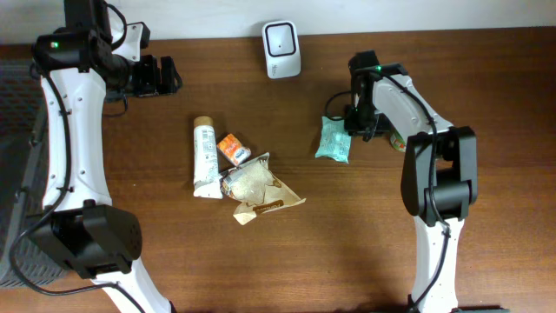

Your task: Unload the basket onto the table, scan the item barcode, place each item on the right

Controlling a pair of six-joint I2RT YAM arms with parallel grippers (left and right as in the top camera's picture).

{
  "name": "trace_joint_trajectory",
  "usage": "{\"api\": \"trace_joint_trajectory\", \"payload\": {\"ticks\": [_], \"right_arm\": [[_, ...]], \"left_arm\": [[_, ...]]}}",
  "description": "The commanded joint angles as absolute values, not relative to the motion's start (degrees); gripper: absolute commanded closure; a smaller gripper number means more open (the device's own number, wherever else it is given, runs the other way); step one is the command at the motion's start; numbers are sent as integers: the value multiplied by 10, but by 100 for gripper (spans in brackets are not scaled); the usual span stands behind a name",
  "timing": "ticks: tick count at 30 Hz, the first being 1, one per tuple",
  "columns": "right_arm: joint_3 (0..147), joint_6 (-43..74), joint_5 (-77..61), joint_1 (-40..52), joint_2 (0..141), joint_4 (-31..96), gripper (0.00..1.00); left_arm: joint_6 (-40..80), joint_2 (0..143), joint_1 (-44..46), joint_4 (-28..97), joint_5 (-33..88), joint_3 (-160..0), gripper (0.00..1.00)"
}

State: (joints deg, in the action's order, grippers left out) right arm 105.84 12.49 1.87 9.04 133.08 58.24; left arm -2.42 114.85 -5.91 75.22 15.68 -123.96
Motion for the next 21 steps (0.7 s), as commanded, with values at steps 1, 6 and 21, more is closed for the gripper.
{"api": "trace_joint_trajectory", "payload": {"ticks": [1,6,21], "right_arm": [[1056,54,-75,112,1342,556,65],[1071,-52,-141,133,1342,561,64],[1134,65,-313,207,1329,776,65]], "left_arm": [[-33,1146,-57,751,163,-1241,1],[-33,1146,-57,751,163,-1241,1],[-33,1146,-57,751,163,-1241,1]]}}
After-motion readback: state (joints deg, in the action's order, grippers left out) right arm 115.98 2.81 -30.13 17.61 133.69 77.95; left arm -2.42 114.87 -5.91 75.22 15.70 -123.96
